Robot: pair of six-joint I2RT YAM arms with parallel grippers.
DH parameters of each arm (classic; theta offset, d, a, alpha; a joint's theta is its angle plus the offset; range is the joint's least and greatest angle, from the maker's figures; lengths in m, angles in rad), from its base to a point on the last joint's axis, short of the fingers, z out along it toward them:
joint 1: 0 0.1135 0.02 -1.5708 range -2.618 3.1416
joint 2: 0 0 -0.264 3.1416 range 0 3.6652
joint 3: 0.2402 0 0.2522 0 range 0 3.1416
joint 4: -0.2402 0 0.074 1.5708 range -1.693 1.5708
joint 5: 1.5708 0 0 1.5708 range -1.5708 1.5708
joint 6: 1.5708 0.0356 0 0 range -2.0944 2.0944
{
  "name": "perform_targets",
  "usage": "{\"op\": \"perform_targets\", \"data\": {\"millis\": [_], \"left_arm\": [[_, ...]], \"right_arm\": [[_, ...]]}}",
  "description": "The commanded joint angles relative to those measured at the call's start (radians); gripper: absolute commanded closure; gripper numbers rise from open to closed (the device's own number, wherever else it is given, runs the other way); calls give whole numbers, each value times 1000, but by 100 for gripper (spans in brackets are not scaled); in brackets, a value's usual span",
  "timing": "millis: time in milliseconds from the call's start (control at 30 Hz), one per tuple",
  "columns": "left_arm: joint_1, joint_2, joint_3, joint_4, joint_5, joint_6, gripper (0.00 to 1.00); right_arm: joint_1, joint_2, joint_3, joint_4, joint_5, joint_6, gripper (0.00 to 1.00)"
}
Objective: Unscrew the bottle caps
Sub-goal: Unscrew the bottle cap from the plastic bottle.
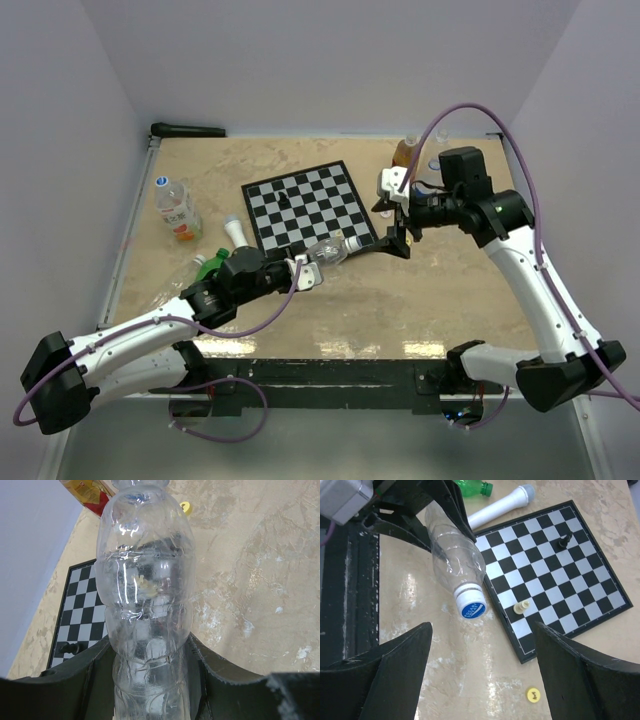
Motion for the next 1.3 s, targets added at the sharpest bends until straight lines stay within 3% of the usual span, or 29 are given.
{"op": "perform_targets", "data": {"millis": [0, 167, 333, 433, 1267], "left_arm": [[5, -18, 19, 33, -10, -7, 98], [3, -21, 19, 33, -16, -7, 98], [5, -19, 19, 35, -19, -6, 98], [5, -18, 19, 35, -21, -7, 98], [5, -12, 24, 32, -25, -10, 98]], "right_arm": [[-14, 18, 2, 49, -106, 109, 16], [-35, 46, -6, 101, -140, 224, 16], [-42, 32, -67, 282, -29, 554, 17], [-43, 14, -101, 334, -7, 660, 17], [-42, 49, -175, 442, -113, 898, 20]]}}
